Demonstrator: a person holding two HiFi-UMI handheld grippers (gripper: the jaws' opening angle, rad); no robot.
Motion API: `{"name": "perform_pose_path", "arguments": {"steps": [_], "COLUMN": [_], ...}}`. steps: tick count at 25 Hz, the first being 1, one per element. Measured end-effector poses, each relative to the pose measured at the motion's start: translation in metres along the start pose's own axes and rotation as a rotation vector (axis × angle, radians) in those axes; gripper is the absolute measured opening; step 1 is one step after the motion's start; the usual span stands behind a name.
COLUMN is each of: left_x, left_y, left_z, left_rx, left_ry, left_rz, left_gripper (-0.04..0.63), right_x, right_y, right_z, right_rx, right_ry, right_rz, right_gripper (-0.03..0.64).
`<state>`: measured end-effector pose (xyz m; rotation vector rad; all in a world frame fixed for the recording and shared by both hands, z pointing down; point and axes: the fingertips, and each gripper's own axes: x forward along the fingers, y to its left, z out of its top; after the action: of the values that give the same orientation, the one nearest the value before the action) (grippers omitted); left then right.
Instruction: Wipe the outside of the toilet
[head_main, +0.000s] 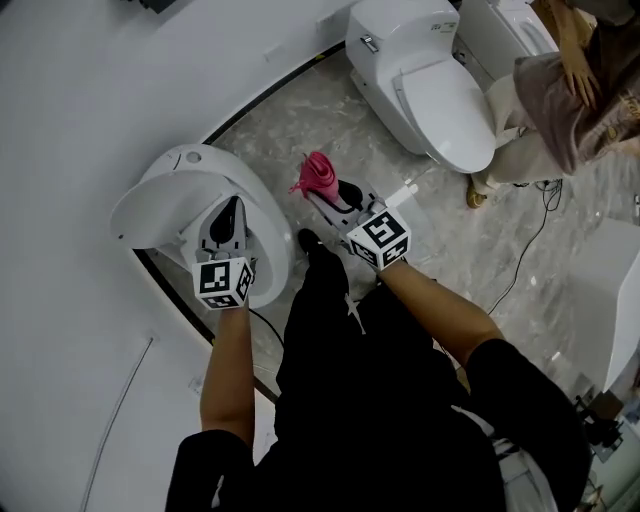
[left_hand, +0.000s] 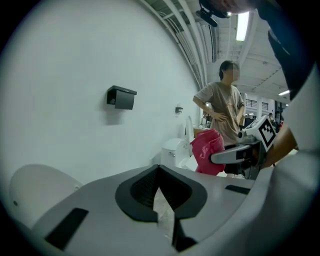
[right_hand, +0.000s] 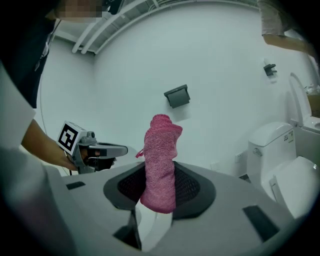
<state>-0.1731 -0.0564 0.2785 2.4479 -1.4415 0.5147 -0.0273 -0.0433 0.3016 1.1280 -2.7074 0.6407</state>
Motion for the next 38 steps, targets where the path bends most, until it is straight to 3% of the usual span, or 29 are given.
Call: {"name": "perform_pose_path", "arguments": {"steps": [11, 22, 30, 35, 38], "left_x": [0.057, 0.105, 0.108, 0.107, 0.107], "left_y": [0.073, 0.116, 0.122, 0.123, 0.122], "left_z": [-0.106, -0.22, -0.248, -0.259, -0.263], "left_rx": [-0.101, -0.204, -0.245, -0.261, -0.26], "left_ry": [0.136, 0.224, 0.23, 0.237, 0.235], "left_rz": [-0.001, 0.152, 0.174, 0.16, 0.152], "left_gripper": [0.011, 0.011, 0.011, 0.011, 0.011], "right_x": [0.161, 0.289, 0.358, 0.365, 0.36], "right_y": [-0.019, -0.047, -0.042, -0.024, -0.01], "right_z": [-0.108, -0.252, -0.274, -0.296, -0.312], "right_rx": [-0.067, -0.183, -0.547, -0.821, -0.913], "right_ry": [0.21, 0.388, 0.45, 0.478, 0.495], "right_rz": [0.038, 0.179, 0.285, 0.406, 0.466], "right_gripper": [0.152, 0.152, 0.152, 0.152, 0.143]}}
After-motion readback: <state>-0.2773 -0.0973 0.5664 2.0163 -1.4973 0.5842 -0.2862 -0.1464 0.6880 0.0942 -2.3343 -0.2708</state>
